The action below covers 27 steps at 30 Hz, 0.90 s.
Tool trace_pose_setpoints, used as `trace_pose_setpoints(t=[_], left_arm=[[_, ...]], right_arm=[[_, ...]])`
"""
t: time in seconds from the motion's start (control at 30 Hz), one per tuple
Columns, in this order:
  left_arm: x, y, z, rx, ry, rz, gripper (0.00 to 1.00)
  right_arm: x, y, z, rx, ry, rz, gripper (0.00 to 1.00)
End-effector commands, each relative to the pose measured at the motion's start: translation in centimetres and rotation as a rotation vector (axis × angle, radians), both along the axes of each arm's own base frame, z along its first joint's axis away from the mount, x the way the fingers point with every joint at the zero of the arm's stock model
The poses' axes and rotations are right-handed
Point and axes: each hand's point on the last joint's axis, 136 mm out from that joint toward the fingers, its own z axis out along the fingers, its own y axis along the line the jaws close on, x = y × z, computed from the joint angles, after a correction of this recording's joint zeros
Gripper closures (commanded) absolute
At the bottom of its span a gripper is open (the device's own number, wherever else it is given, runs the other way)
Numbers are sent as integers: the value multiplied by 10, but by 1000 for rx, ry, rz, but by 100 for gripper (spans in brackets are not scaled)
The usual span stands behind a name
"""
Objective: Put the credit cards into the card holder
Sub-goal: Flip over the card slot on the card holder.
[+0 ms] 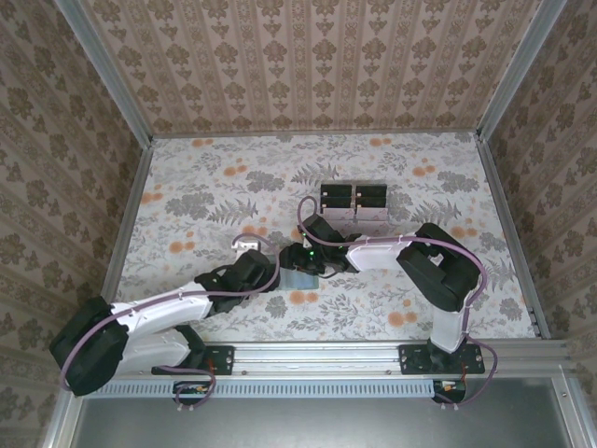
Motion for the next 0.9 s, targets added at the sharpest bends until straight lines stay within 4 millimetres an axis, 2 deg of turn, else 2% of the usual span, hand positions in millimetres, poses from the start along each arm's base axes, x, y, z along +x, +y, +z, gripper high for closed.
trace_pose_setpoints(t=[0.0,0.2,0.5,0.87], left_arm=[[-11,13,-3,18,11,31,18],[-15,8,2,-44,-27,-26,18],[-22,-17,8,-128,-62,-183,18],[-18,-28,4,-117,-61,-210,18]], right_arm=[[-4,11,-4,29,17,11,48],[-2,13,-5,42,28,0,48],[0,18,-3,59,40,-1,46],[-1,18,-6,62,53,-7,45]])
